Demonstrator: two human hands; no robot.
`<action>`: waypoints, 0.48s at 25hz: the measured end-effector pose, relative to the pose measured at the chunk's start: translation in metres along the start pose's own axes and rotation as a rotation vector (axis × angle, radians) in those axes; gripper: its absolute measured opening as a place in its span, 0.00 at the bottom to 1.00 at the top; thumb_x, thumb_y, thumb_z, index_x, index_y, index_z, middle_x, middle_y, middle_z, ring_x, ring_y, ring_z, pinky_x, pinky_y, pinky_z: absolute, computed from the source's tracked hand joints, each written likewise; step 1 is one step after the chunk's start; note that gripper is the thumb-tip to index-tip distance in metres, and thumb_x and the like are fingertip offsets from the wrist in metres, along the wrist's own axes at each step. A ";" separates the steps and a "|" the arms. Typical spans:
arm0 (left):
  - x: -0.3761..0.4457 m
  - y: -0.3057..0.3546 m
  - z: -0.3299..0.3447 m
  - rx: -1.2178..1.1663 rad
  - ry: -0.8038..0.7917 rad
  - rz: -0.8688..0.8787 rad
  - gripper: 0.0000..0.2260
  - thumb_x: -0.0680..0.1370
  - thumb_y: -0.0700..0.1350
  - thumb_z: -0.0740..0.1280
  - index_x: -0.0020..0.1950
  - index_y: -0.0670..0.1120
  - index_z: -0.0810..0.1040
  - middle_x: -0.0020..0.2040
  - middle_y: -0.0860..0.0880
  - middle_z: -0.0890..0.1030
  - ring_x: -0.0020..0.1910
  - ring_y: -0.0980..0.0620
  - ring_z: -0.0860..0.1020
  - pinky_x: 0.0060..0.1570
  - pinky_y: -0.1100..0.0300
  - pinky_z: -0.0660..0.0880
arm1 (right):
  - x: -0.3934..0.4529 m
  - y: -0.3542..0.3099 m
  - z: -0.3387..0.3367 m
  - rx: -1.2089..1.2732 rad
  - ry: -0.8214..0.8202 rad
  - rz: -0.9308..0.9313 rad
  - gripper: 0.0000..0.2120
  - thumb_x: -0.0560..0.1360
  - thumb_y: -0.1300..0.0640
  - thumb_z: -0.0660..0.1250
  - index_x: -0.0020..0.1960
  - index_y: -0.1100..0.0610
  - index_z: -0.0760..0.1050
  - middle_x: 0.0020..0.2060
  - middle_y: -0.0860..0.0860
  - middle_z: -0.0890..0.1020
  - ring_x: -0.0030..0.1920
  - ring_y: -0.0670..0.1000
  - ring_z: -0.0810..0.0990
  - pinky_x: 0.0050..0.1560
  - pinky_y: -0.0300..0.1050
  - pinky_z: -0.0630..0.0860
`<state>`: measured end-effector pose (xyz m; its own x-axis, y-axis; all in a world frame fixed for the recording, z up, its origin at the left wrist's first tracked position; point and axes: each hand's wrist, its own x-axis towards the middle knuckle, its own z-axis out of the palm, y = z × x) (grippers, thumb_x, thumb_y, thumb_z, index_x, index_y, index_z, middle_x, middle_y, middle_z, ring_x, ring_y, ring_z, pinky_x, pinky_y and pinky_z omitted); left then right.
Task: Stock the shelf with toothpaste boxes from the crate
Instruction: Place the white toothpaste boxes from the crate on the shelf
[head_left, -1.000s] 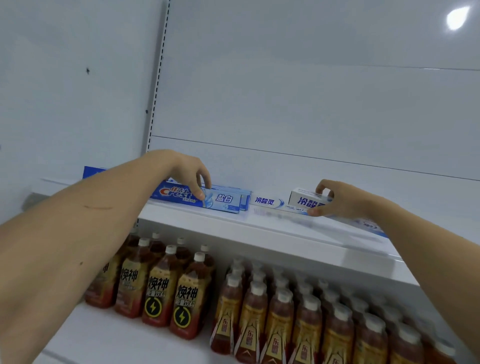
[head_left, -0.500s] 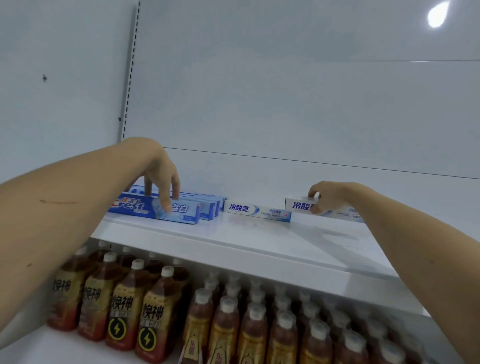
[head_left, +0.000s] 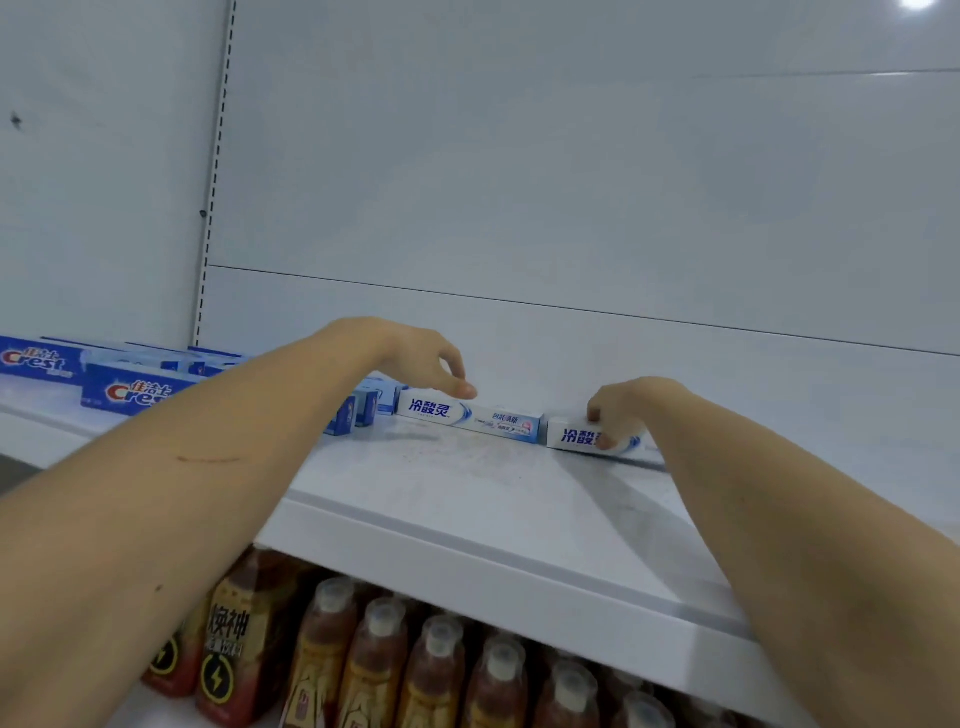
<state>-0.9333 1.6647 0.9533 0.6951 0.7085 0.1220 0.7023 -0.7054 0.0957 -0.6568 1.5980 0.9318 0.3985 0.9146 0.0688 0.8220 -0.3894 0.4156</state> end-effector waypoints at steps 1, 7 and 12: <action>0.001 0.000 0.003 -0.015 0.007 0.001 0.22 0.76 0.66 0.62 0.65 0.56 0.75 0.68 0.53 0.73 0.66 0.50 0.71 0.70 0.47 0.65 | 0.002 -0.002 0.006 0.007 0.008 -0.012 0.13 0.72 0.47 0.68 0.56 0.48 0.76 0.51 0.50 0.79 0.52 0.56 0.79 0.53 0.49 0.76; -0.014 -0.017 0.009 -0.057 0.057 -0.039 0.20 0.77 0.65 0.62 0.64 0.56 0.76 0.67 0.52 0.75 0.63 0.50 0.73 0.69 0.47 0.66 | -0.006 -0.002 0.016 0.117 0.107 -0.038 0.18 0.72 0.56 0.70 0.62 0.47 0.77 0.54 0.51 0.79 0.54 0.56 0.78 0.52 0.48 0.76; -0.038 -0.025 0.010 -0.088 0.137 -0.036 0.17 0.78 0.63 0.61 0.62 0.56 0.76 0.63 0.53 0.77 0.60 0.51 0.75 0.64 0.52 0.69 | -0.015 0.007 0.019 0.168 0.141 -0.051 0.27 0.71 0.66 0.66 0.64 0.43 0.73 0.52 0.48 0.75 0.51 0.53 0.74 0.53 0.50 0.77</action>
<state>-0.9760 1.6559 0.9363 0.6382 0.7281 0.2503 0.7056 -0.6832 0.1881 -0.6494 1.5795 0.9166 0.3035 0.9351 0.1828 0.9005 -0.3442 0.2659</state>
